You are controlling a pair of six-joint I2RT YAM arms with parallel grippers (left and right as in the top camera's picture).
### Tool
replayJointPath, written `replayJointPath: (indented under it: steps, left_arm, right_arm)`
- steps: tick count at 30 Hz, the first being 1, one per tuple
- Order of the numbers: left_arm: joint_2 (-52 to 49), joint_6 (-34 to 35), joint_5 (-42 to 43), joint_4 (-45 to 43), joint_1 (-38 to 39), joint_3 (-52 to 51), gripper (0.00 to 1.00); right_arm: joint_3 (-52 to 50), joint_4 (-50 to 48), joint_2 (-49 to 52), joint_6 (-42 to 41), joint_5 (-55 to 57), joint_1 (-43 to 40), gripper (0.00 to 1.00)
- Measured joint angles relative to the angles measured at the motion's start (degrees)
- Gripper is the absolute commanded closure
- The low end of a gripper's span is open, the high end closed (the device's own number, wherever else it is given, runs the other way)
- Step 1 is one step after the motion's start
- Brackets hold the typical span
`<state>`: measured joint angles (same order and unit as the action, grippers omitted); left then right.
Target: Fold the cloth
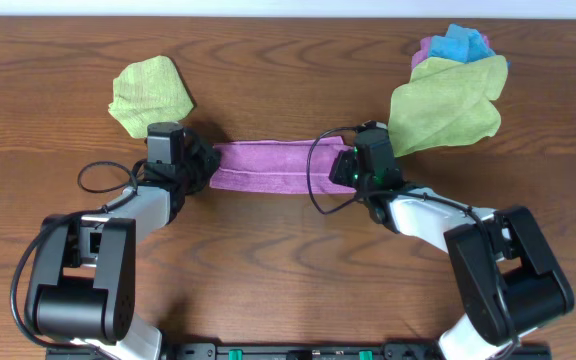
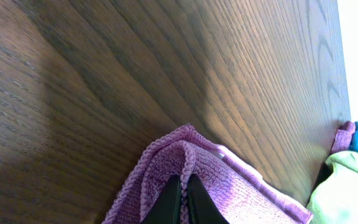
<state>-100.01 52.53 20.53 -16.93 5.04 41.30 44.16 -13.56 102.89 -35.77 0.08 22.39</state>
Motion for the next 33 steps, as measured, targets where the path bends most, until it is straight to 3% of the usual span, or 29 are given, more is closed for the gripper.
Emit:
replayJointPath:
  steps: [2,5,12,20,21,25,29,33]
  left_arm:
    - [0.0,-0.2,-0.7,0.0,0.0,0.0,0.81]
    - [0.0,0.0,-1.6,0.0,0.0,0.0,0.59]
    - [0.0,0.1,0.9,0.0,-3.0,0.4,0.46]
    - [3.6,0.2,6.8,1.3,-8.0,0.6,0.4]
    - [5.0,0.4,7.8,2.1,-8.2,0.6,0.43]
    - [9.1,2.2,11.4,3.9,-8.2,0.9,0.71]
    - [10.3,4.4,14.3,4.7,-6.9,1.0,0.93]
    - [10.3,5.4,14.0,5.0,-3.5,1.0,0.94]
  right_arm:
    - [0.8,0.0,0.0,0.6,1.1,0.0,0.57]
    - [1.4,-0.1,0.0,1.5,2.1,0.0,0.42]
    - [2.0,2.0,-0.3,1.7,2.2,0.0,0.37]
    - [2.3,15.9,-8.4,1.4,1.9,0.0,0.33]
    - [2.3,17.7,-10.2,1.2,2.0,0.0,0.32]
    - [2.3,21.9,-15.1,0.2,1.9,0.0,0.31]
    - [2.3,26.1,-19.0,-1.3,1.9,0.0,0.28]
    - [2.3,29.9,-20.1,-4.1,1.9,0.0,0.25]
